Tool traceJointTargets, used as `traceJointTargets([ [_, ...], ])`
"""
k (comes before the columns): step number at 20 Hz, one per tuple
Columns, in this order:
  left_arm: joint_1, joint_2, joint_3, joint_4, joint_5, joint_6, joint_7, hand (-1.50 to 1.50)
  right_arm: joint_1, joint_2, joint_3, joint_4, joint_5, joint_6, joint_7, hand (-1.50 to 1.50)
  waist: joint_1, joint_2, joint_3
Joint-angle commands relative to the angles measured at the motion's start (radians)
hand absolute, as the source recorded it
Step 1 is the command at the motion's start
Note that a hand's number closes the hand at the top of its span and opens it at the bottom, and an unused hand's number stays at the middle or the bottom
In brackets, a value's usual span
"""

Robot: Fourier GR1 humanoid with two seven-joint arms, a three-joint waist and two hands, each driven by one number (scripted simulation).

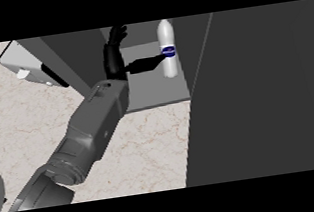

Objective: Pick up the bottled water, place it into the cabinet and close the cabinet

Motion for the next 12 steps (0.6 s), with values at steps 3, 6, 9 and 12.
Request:
traceJointTargets([
  [3,-0.014,-0.004,0.011,0.004,-0.003,-0.045,-0.019,-1.50,-0.002,-0.007,-0.033,-0.064,-0.058,0.020,0.028,-1.50,-0.001,0.002,0.000],
  [6,-0.018,0.004,0.004,0.020,-0.024,-0.060,-0.034,-1.50,0.037,-0.035,-0.062,-0.123,-0.076,0.033,0.049,-1.50,0.005,-0.001,0.000],
  [9,-0.070,-0.004,0.017,0.004,-0.014,-0.086,0.004,-1.50,0.039,0.003,0.002,-0.070,-0.008,0.008,0.026,-1.50,0.003,-0.005,0.000],
  [12,-0.035,-0.004,0.030,-0.044,-0.003,-0.214,-0.065,-1.50,0.023,-0.014,-0.057,-0.080,-0.053,0.023,0.055,-1.50,0.015,-0.005,0.000],
])
